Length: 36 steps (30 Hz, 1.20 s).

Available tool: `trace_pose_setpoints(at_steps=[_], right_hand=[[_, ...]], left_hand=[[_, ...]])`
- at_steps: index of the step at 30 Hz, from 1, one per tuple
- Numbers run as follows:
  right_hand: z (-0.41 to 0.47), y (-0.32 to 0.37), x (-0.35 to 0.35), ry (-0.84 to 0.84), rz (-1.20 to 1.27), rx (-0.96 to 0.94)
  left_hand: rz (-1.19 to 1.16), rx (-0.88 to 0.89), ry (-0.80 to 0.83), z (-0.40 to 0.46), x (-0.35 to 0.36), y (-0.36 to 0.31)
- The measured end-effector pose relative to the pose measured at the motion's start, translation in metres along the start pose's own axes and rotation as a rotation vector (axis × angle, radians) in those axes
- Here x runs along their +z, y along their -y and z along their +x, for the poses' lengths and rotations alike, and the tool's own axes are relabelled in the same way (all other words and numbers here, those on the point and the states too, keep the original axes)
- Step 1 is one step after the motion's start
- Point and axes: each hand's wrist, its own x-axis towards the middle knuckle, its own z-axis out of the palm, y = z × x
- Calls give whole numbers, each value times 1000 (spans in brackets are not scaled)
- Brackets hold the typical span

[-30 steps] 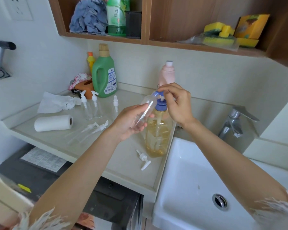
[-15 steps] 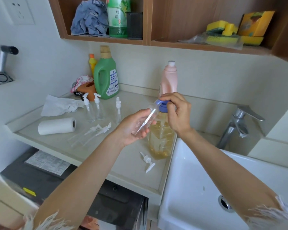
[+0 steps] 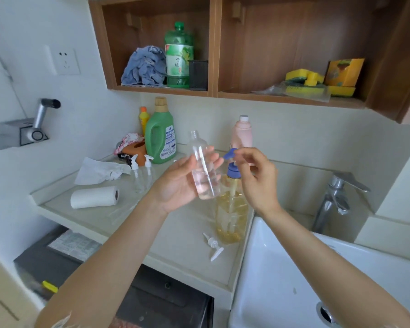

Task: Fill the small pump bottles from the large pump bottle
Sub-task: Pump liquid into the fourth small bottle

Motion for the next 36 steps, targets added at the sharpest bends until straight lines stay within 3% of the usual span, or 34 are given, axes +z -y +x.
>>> trace_pose_setpoints(at_steps=[7,14,18,25,30,33,36], right_hand=[[-9,42,8,344,698,575],[-6,46,9,391,957,530],[-9,61,9,418,1072,633],[-8,69,16,552,1174,853],[-13,69,15,598,1185,947],[-10,68,14,491,1030,943],[6,49,4,216,570,757]], left_hand=[[149,122,149,18,34,-49],[295,101,136,28,46,-63],[324,109,124,31,49,-68],[323,45,271,30,53,-65],[407,5,256,24,50,-56],[418,54,189,19,45,-51],[340,87,98,13,36,-45]])
